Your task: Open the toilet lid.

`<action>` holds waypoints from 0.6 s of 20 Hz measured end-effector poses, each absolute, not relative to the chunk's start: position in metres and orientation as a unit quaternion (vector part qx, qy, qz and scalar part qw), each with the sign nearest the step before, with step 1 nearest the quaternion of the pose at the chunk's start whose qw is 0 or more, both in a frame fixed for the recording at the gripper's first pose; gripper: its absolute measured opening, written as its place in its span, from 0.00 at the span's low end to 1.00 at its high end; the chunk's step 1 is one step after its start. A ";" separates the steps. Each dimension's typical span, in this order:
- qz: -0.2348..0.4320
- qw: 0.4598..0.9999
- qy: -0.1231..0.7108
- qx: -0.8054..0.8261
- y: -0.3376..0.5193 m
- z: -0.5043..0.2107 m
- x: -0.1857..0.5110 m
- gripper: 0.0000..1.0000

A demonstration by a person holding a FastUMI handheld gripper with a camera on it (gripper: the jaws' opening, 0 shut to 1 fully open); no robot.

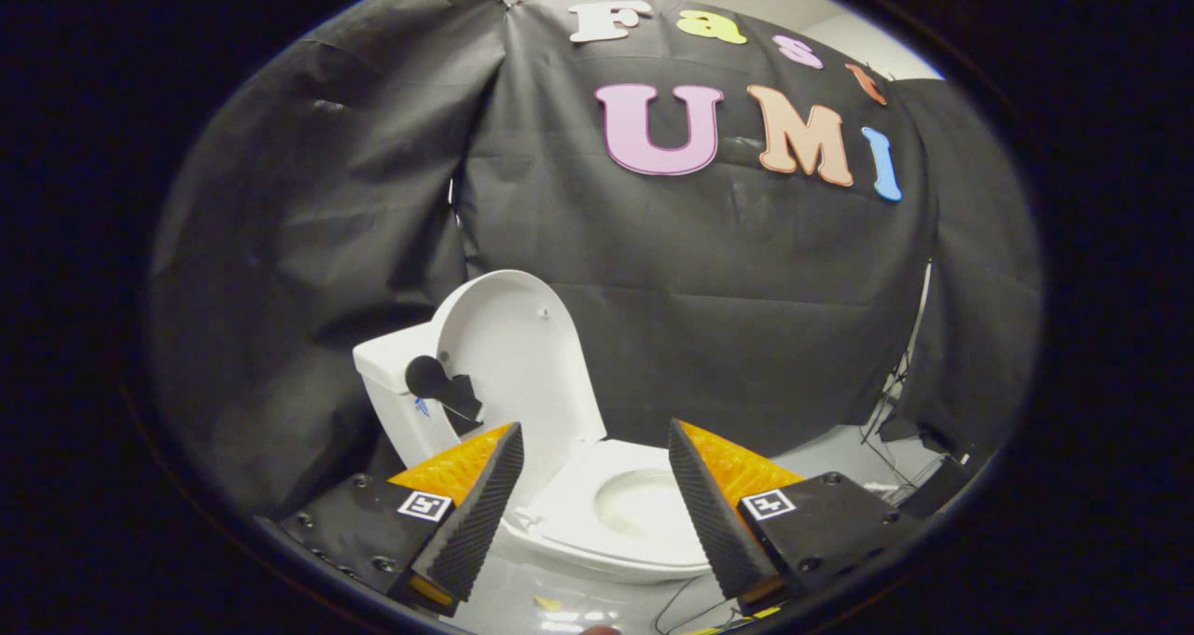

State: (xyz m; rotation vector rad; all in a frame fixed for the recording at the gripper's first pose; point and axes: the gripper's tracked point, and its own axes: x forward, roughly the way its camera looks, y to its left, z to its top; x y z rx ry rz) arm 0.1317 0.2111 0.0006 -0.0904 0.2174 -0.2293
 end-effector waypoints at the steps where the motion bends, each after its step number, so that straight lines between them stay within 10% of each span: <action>1: -0.115 0.986 0.107 -0.051 0.205 0.002 0.126 0.97; 12: -0.090 0.992 0.080 -0.050 0.148 0.029 0.063 0.99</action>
